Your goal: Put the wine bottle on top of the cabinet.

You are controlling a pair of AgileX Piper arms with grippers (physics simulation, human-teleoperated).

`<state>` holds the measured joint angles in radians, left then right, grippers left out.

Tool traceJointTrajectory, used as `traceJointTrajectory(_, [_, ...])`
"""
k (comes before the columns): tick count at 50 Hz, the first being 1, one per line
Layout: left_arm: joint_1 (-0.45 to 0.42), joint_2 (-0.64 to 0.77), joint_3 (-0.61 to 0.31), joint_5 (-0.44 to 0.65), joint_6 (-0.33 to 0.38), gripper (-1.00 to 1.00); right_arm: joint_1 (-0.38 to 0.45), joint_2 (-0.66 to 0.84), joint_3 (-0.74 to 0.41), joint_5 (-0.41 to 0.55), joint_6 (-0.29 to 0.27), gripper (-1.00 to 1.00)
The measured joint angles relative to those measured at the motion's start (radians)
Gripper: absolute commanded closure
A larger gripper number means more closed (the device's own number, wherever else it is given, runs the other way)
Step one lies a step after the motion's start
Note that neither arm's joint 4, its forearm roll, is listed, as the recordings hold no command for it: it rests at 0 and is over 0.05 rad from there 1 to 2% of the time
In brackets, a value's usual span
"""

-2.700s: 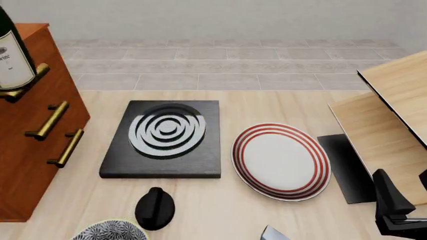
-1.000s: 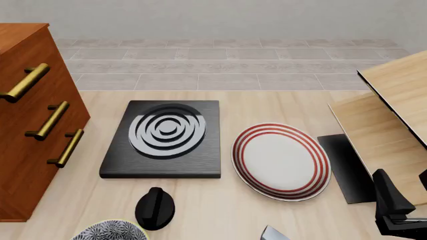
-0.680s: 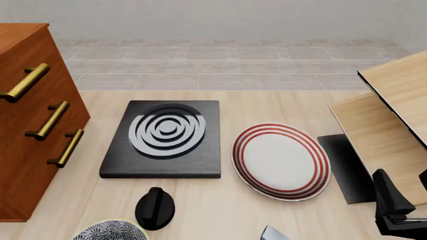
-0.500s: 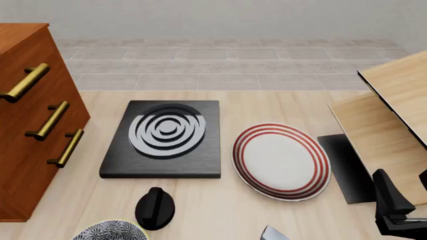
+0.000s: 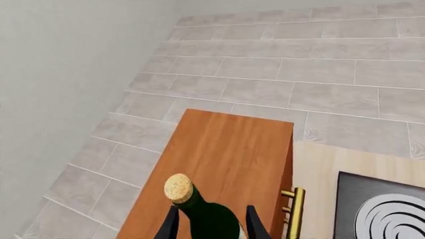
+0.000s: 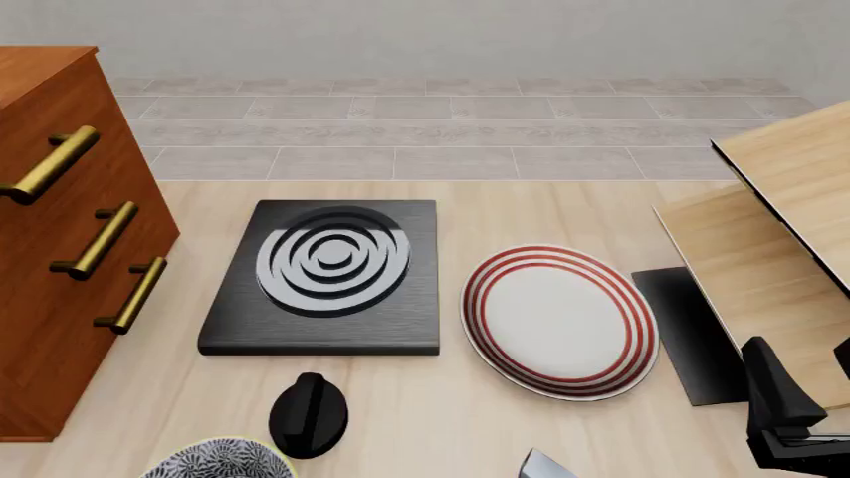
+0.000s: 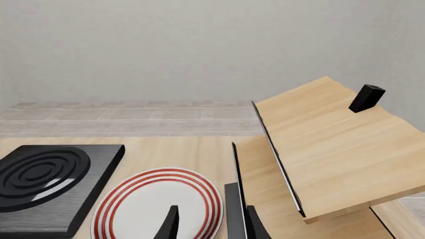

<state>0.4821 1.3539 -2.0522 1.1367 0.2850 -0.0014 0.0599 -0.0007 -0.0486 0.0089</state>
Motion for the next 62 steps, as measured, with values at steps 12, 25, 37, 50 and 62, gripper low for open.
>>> traceJointTrajectory(12, [-0.004, 0.0, -0.019, 0.011, 0.007, -1.0, 0.0, 0.0, 0.0, 0.0, 0.0, -1.0])
traceJointTrajectory(25, [-0.001, -0.013, -0.061, 0.031, 0.026, -1.0, 0.0, 0.0, 0.0, 0.0, 0.0, -1.0])
traceJointTrajectory(37, [-0.007, -0.077, -0.015, 0.026, 0.036, -1.0, 0.0, 0.0, 0.0, 0.0, 0.0, -1.0])
traceJointTrajectory(50, [-0.04, -0.174, 0.029, 0.043, 0.04, -1.0, 0.0, 0.0, 0.0, 0.0, 0.0, -1.0])
traceJointTrajectory(62, [-0.086, -0.275, 0.076, 0.063, 0.033, -1.0, 0.0, 0.0, 0.0, 0.0, 0.0, -1.0])
